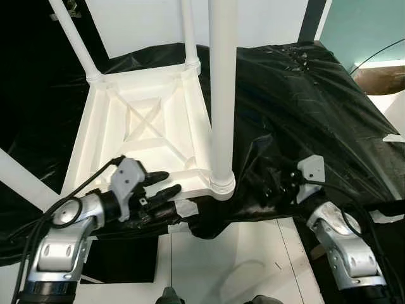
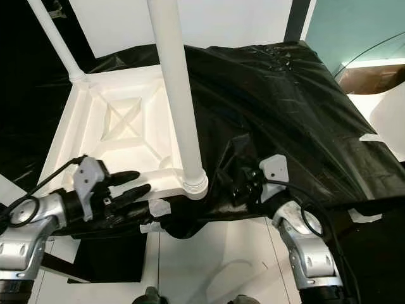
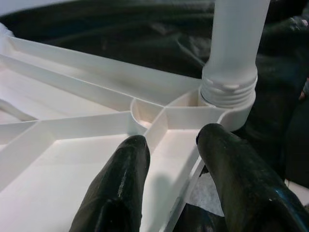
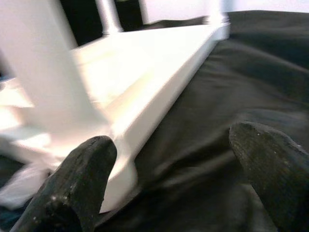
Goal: Building children table
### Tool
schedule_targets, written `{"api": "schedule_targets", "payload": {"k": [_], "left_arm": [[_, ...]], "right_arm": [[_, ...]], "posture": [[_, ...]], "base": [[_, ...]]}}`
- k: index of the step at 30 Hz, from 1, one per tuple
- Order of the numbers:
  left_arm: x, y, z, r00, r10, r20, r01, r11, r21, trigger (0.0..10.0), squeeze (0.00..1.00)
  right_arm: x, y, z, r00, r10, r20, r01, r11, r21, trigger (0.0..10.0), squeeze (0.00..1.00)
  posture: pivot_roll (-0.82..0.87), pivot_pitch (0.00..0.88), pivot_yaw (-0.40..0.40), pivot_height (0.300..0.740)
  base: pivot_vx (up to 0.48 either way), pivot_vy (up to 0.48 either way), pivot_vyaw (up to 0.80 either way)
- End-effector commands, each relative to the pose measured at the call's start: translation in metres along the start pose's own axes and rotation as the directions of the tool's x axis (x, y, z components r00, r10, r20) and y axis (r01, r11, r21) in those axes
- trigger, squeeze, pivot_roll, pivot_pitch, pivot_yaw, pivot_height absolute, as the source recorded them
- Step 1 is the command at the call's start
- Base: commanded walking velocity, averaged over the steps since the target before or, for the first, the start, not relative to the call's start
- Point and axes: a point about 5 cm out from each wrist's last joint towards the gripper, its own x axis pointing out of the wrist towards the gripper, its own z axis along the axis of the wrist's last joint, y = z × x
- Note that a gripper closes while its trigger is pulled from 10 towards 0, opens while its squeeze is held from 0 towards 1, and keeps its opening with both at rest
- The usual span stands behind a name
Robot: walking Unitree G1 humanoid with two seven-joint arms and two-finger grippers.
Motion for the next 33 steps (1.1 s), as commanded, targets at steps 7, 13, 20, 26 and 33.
{"api": "schedule_targets", "payload": {"k": [7, 13, 20, 26, 33], "left_arm": [[-0.012, 0.005, 0.001, 0.956, 0.292, 0.012, -0.291, 0.955, -0.049, 10.0, 0.0], [-0.006, -0.003, 0.006, 0.967, 0.253, 0.025, -0.251, 0.966, -0.054, 10.0, 0.0], [-0.001, -0.01, 0.004, 0.975, 0.22, 0.011, -0.219, 0.974, -0.06, 10.0, 0.0], [0.009, -0.022, -0.001, 0.978, 0.207, 0.006, -0.207, 0.977, -0.054, 10.0, 0.0], [0.012, -0.023, -0.002, 0.974, 0.227, -0.007, -0.227, 0.973, -0.044, 10.0, 0.0]], "right_arm": [[0.006, 0.01, 0.011, 0.966, 0.255, -0.035, -0.255, 0.967, -0.002, 10.0, 0.0], [0.025, 0.011, 0.016, 0.941, 0.336, -0.032, -0.336, 0.942, -0.017, 10.0, 0.0], [0.049, 0.015, 0.013, 0.919, 0.392, -0.037, -0.392, 0.92, -0.02, 10.0, 0.0], [0.073, 0.025, 0.01, 0.898, 0.439, -0.028, -0.44, 0.898, -0.03, 10.0, 0.0], [0.09, 0.023, 0.01, 0.899, 0.437, -0.034, -0.438, 0.897, -0.053, 0.0, 0.0]], "posture": [[0.07, 0.084, 0.032, 0.74], [0.08, 0.085, 0.017, 0.74], [0.11, 0.078, 0.005, 0.74], [0.12, 0.072, -0.002, 0.74], [0.13, 0.066, -0.012, 0.74]], "base": [[0.0, 0.0, 0.0], [0.0, 0.0, 0.0], [0.0, 0.0, 0.0], [0.0, 0.0, 0.0], [0.0, 0.0, 0.0]]}}
